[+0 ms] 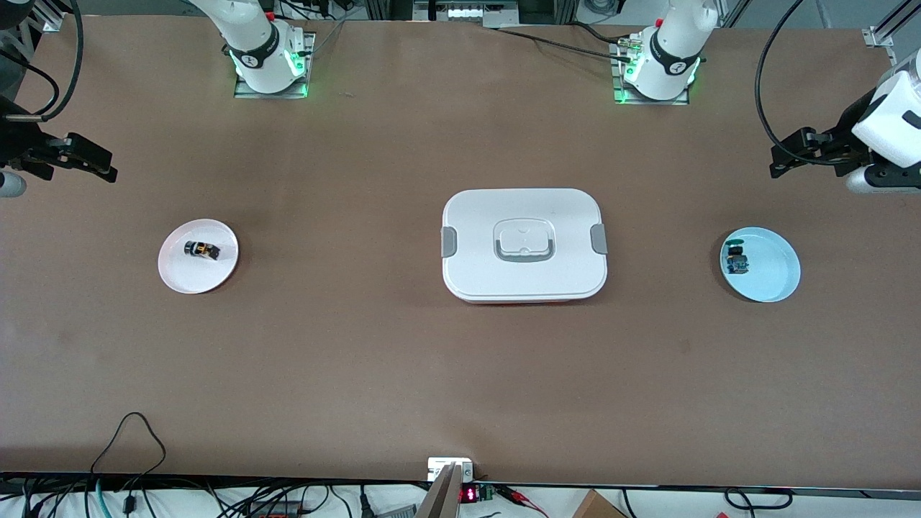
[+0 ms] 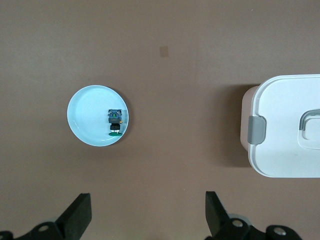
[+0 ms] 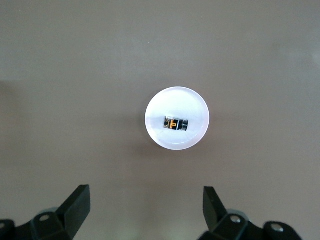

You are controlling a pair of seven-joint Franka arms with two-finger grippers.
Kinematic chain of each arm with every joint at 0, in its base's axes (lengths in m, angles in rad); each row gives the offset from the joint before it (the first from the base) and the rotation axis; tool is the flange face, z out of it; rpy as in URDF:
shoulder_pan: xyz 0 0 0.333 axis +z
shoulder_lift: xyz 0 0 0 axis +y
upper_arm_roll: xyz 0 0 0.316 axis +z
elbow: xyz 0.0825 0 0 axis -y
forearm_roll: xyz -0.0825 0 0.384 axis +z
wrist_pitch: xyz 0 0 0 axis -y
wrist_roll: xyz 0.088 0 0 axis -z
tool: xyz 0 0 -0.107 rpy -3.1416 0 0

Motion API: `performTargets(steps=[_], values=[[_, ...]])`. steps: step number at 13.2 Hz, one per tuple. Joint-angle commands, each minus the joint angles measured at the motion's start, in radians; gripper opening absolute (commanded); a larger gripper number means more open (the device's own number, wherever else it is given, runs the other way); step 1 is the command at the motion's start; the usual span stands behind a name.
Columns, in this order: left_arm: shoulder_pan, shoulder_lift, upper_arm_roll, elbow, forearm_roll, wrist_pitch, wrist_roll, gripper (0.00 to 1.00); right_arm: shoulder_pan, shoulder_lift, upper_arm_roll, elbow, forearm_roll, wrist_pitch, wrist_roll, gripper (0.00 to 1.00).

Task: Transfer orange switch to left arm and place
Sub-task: 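Move the right gripper down toward the orange switch on the white plate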

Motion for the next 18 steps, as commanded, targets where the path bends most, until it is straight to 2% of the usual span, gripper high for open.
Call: performTargets(steps=[1,7,11,18], values=[[0.004,0.010,0.002,0.027,-0.012,-0.020,0.012,1.00,-0.001,-0.009,-0.001,0.012,0.005,-0.021,-0.012,1.00],[0.004,0.010,0.002,0.025,-0.012,-0.020,0.012,1.00,-0.001,0.028,-0.001,0.017,0.006,-0.017,-0.012,1.00],[0.004,0.010,0.004,0.025,-0.012,-0.020,0.012,1.00,-0.001,0.086,-0.001,0.017,0.008,-0.015,-0.012,1.00],[0.004,0.010,0.004,0.025,-0.012,-0.020,0.012,1.00,0.008,0.145,0.002,0.015,0.000,0.060,-0.007,1.00]])
